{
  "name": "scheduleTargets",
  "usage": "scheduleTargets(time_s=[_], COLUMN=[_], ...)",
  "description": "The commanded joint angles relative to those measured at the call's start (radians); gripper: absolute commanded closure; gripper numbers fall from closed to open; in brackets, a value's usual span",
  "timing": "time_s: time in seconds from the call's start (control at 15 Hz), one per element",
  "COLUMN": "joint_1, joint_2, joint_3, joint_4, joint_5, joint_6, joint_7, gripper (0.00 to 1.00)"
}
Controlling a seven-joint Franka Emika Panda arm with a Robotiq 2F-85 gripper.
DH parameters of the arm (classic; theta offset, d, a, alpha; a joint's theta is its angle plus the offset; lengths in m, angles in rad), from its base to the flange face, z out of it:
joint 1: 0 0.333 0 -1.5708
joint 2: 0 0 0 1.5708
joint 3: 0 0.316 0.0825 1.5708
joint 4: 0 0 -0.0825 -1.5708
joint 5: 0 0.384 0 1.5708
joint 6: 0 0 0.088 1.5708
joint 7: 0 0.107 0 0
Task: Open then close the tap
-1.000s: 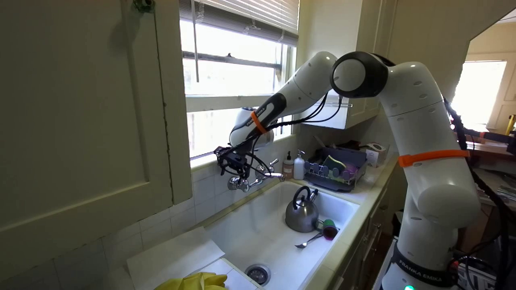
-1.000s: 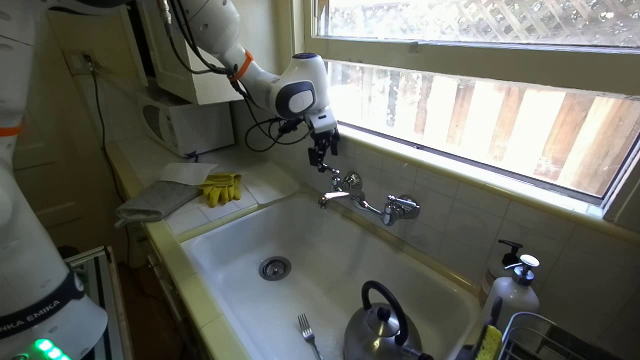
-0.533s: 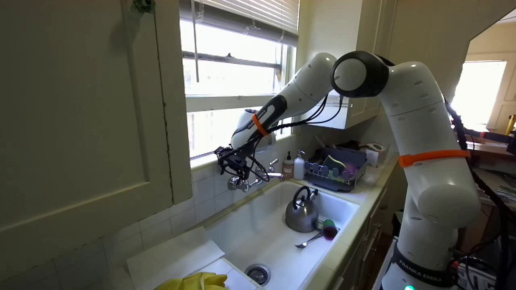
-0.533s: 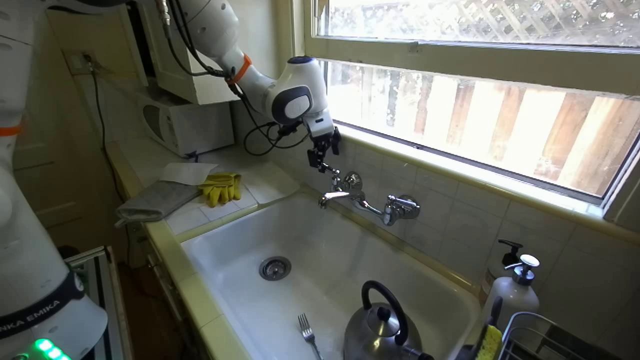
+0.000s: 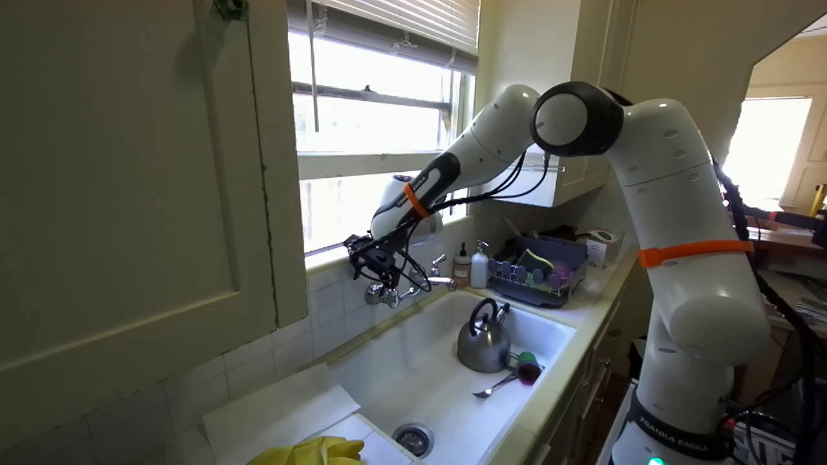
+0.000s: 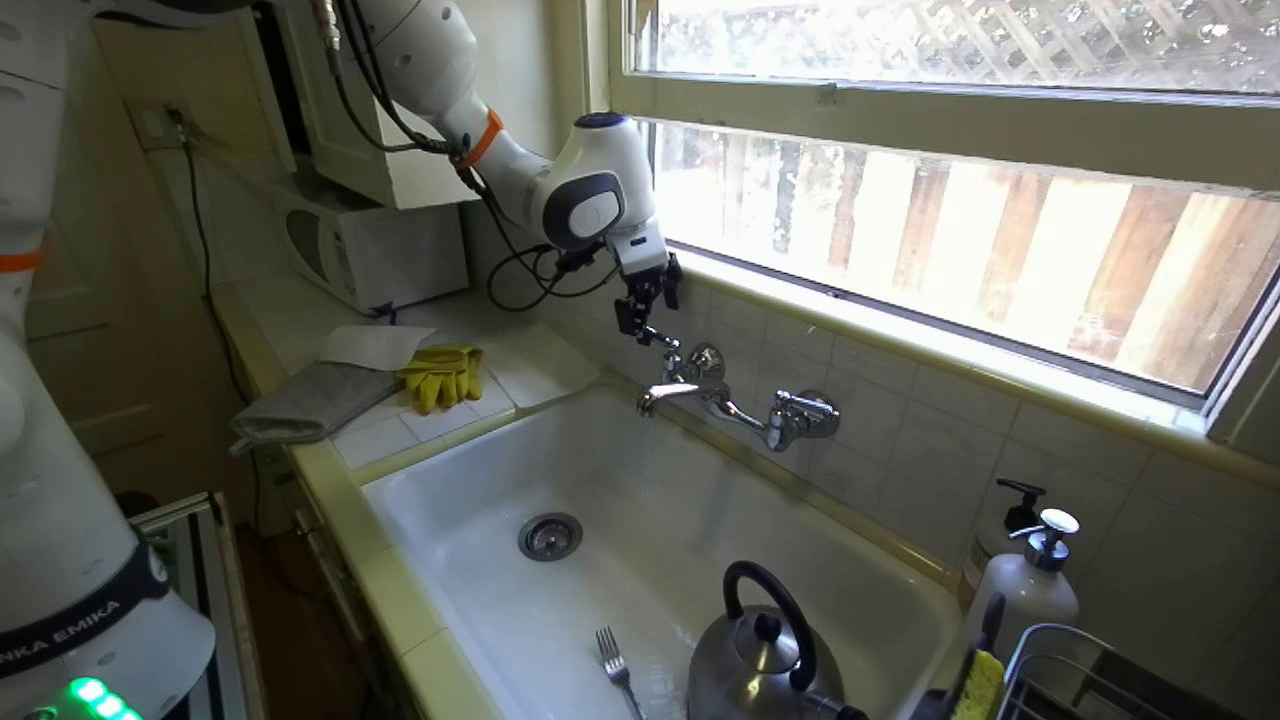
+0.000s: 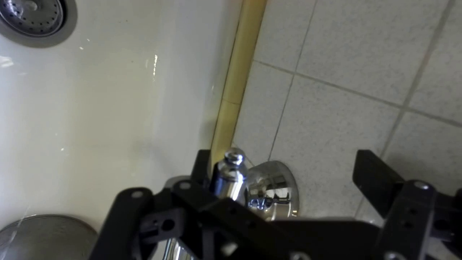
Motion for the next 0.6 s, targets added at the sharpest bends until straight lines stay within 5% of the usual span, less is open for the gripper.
scheduleTargets(time_s=[0.0, 0.53], joint_1=[-0.006, -0.013], joint_2=[0.034, -0.022], joint_3=[0.008, 0.016], joint_4=[0.074, 0.032], joint_5=[0.021, 0.002], joint_6=[0.08, -0.035], joint_7=[0.005, -0.051], gripper=[0.0, 0.0])
